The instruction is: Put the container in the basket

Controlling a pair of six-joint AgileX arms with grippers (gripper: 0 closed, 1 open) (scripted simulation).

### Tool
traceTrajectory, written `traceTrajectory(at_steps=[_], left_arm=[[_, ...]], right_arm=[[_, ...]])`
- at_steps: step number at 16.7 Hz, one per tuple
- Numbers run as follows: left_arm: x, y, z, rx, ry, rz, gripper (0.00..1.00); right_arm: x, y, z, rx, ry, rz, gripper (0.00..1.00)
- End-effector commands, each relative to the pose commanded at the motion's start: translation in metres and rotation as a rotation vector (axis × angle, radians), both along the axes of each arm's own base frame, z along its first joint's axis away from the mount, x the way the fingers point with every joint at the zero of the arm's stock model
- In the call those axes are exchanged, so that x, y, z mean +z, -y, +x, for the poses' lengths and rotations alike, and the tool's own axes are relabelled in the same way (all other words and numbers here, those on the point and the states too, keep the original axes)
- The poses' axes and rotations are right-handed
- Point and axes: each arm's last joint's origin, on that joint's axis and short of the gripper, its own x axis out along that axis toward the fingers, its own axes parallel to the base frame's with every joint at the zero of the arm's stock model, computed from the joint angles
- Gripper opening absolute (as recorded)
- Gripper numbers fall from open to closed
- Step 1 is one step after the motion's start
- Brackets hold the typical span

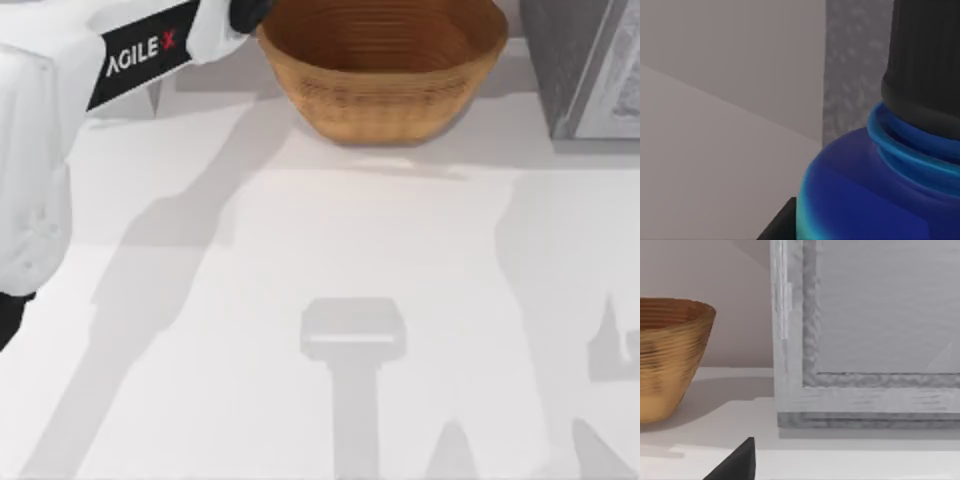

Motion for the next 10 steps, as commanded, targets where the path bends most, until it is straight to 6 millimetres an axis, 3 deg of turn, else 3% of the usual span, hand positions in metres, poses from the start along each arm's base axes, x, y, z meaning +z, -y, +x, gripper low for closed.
traceTrajectory(at_steps=[4,10], left_arm=[[0.0000,0.0000,0.0000,0.000,0.000,0.000,0.98],[0.0000,0.0000,0.0000,0.000,0.000,0.000,1.00]], right_arm=[[0.0000,0.0000,0.0000,0.000,0.000,0.000,1.00],[0.0000,0.0000,0.0000,0.000,0.000,0.000,1.00]])
